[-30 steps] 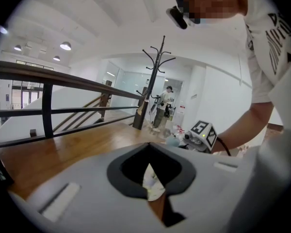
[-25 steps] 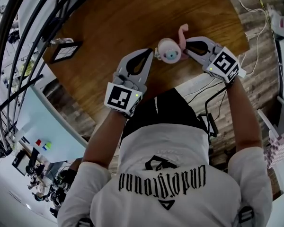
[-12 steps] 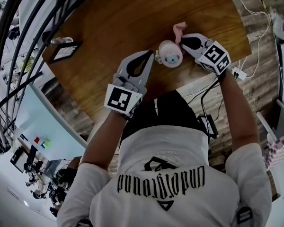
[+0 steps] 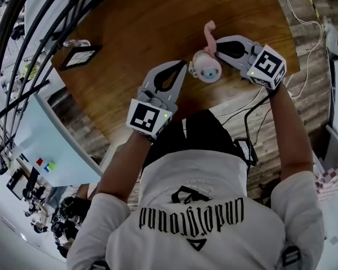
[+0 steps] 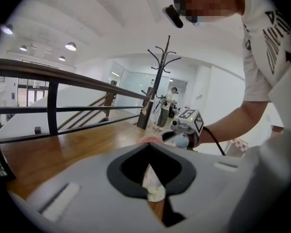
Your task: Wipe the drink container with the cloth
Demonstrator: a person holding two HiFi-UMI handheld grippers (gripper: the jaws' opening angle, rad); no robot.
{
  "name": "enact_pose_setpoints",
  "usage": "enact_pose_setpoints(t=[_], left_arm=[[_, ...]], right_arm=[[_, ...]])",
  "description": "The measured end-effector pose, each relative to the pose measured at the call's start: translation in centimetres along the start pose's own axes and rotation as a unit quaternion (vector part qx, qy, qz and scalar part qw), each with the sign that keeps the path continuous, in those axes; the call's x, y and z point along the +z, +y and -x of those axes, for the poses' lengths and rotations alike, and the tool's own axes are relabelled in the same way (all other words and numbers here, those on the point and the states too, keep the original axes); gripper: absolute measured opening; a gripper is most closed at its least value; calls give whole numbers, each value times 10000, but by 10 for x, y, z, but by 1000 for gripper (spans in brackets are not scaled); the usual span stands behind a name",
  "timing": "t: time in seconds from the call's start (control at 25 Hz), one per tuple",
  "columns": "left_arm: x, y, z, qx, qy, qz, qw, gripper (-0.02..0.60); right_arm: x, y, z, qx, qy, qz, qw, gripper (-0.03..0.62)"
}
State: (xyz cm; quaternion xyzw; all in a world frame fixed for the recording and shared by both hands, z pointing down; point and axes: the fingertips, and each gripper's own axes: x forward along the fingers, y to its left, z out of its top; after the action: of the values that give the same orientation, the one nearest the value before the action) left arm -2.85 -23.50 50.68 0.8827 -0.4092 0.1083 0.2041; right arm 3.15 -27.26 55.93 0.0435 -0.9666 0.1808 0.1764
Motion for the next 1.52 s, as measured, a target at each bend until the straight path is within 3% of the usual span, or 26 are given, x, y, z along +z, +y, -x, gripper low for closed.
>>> enact_pose_setpoints(t=[0.16,0.6,1.0,1.4,1.52], left_arm=[[-1,2,2,50,-5,15,10000,49],[-13,9,11,258,50,136,9996,49],[-5,10,15,342,-42,137,9993,49],[-13,10,15,370,7,157,9992,49],[-14,7,13,344,9,132,9993,49]], right_arm=[[8,-3,-17,427,83,-24,9991,26],[-55,-25,-58,874,1061,-132,9904,26],[7,12,-51,1875,954,3,9776,26],[-61,-25,-54,1378,1277,-719,9796,26],[-65,-28,-49,1291,1220,-818,9807,26]])
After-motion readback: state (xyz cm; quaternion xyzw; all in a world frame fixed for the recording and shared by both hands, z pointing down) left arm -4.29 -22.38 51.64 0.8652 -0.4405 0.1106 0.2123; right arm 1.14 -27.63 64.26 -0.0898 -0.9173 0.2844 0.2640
